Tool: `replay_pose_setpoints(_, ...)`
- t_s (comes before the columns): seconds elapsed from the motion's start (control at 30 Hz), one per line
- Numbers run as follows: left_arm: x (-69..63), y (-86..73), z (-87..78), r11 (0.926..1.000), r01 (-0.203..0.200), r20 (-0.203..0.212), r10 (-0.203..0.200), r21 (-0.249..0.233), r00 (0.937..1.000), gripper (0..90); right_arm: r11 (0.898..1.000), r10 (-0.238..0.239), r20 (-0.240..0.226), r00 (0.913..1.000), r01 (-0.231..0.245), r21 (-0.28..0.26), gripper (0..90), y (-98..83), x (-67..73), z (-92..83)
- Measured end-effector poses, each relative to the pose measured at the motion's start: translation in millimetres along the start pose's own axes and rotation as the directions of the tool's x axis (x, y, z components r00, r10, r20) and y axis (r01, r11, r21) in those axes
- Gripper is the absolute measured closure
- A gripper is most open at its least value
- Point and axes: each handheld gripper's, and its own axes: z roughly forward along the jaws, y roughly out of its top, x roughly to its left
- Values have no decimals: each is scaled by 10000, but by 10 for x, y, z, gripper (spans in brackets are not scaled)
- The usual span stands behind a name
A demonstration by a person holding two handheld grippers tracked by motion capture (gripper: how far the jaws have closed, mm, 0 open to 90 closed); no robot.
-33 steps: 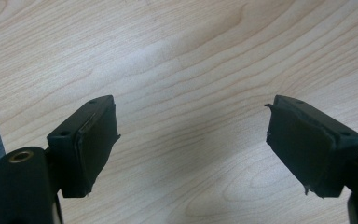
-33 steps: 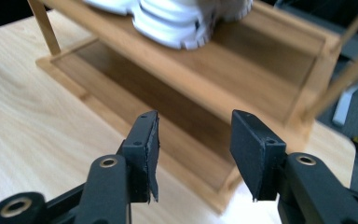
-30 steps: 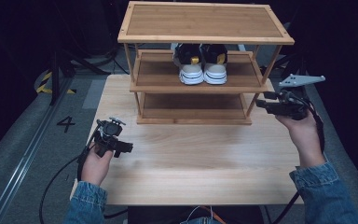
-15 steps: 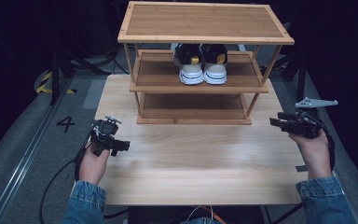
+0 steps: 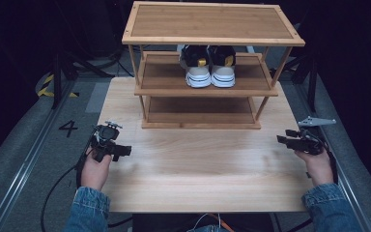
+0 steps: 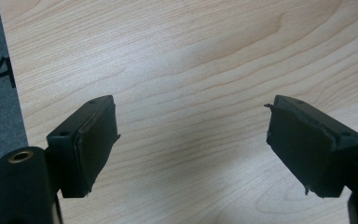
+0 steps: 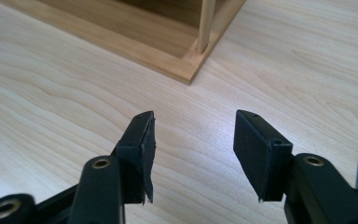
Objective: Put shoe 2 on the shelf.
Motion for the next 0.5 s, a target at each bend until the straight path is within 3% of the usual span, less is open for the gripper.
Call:
replay_pose_setpoints(0.13, 11, -17, 46, 9999, 106, 27, -106, -88, 9999, 165, 9998, 86, -244, 9997, -91, -198, 509, -86, 13, 134)
replay_pose_setpoints(0.2, 18, -20, 56, 9999, 59, 52, -59, -92, 10000, 165, 9999, -120, -230, 9997, 118, -71, 517, -105, 42, 191)
replay_pose_setpoints(0.5, 11, -26, 67, 9999, -83, 65, 84, -129, 9999, 164, 9995, -212, -300, 9993, 205, -250, 473, -112, 99, 239)
